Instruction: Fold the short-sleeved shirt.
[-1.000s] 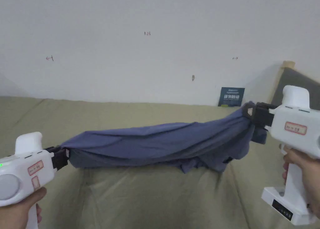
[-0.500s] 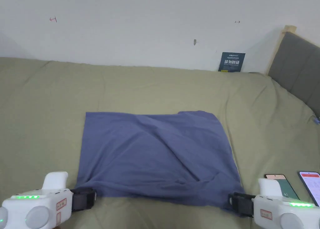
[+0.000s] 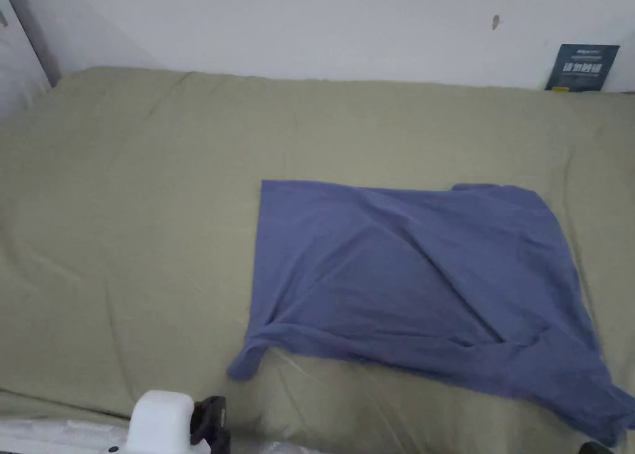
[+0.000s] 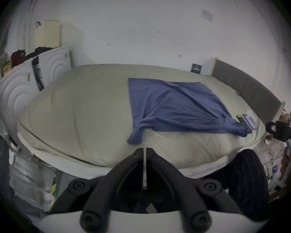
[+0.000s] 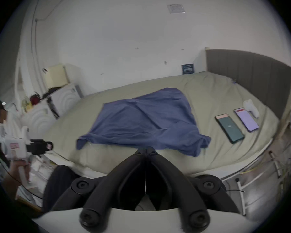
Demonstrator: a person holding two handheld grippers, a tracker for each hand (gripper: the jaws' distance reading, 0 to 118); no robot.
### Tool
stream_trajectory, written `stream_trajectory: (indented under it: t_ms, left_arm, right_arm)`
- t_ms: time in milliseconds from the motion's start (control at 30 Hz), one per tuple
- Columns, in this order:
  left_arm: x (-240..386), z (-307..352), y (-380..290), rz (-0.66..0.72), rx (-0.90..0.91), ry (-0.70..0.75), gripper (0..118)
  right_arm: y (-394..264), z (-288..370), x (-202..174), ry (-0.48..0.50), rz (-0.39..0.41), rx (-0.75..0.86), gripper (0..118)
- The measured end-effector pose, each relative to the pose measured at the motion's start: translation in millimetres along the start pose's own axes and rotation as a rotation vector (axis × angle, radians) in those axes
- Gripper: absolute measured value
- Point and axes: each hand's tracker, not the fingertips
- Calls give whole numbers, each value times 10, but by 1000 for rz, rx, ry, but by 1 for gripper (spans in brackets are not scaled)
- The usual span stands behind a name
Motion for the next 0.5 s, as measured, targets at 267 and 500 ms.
stream_trajectory:
  t_ms: [267,500]
  left_arm:
    - [-38,-625,140,-125,-113,23,118]
    - [-178,-1233,323,-156,-155,54,115]
  right_arm:
    - [18,-202,7,80,-46,-94,0]
    - [64,-241,185,44,-81,-127,0]
